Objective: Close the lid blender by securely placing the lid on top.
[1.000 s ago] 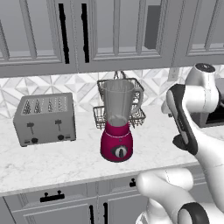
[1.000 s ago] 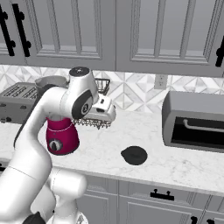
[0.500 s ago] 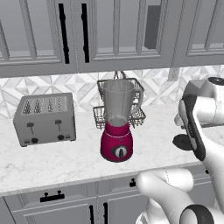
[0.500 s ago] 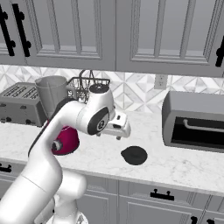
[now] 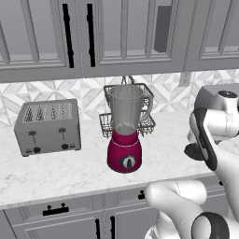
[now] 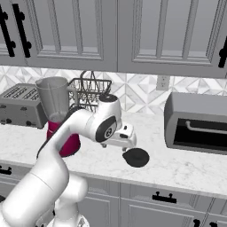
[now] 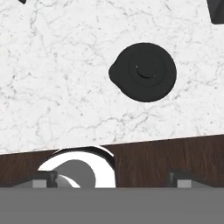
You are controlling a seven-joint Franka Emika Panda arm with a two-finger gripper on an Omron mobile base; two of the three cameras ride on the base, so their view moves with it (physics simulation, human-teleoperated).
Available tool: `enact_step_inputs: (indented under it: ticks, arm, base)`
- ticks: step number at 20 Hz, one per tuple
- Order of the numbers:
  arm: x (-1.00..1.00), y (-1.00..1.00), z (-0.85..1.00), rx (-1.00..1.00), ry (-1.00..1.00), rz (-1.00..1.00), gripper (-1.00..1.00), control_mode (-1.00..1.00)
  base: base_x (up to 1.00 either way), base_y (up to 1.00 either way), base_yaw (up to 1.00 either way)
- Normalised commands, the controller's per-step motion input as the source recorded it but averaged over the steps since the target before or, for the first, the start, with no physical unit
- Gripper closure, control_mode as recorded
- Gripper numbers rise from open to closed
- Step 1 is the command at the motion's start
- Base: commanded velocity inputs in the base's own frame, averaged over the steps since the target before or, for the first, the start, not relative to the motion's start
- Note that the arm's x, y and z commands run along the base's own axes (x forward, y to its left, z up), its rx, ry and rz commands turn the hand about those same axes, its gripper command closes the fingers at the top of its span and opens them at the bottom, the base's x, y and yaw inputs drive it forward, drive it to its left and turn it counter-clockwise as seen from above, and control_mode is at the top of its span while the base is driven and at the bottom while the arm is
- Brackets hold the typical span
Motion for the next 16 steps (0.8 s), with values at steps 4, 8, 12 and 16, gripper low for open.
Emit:
enact_step_inputs:
  ticks: [4, 8, 12, 16]
  arm:
    - [0.0, -0.32, -0.33, 0.0, 0.03, 0.0, -1.0, -1.0]
    - [0.05, -0.32, -0.34, 0.0, 0.02, 0.0, -1.0, -1.0]
    - [0.12, -0.25, -0.25, 0.0, 0.01, 0.0, -1.0, -1.0]
    - [0.13, -0.09, -0.14, 0.0, 0.0, 0.0, -1.0, -1.0]
  base:
    - [0.0, 0.0, 0.0]
    - [0.0, 0.0, 0.0]
    - [0.0, 0.0, 0.0]
    - [0.0, 0.0, 0.0]
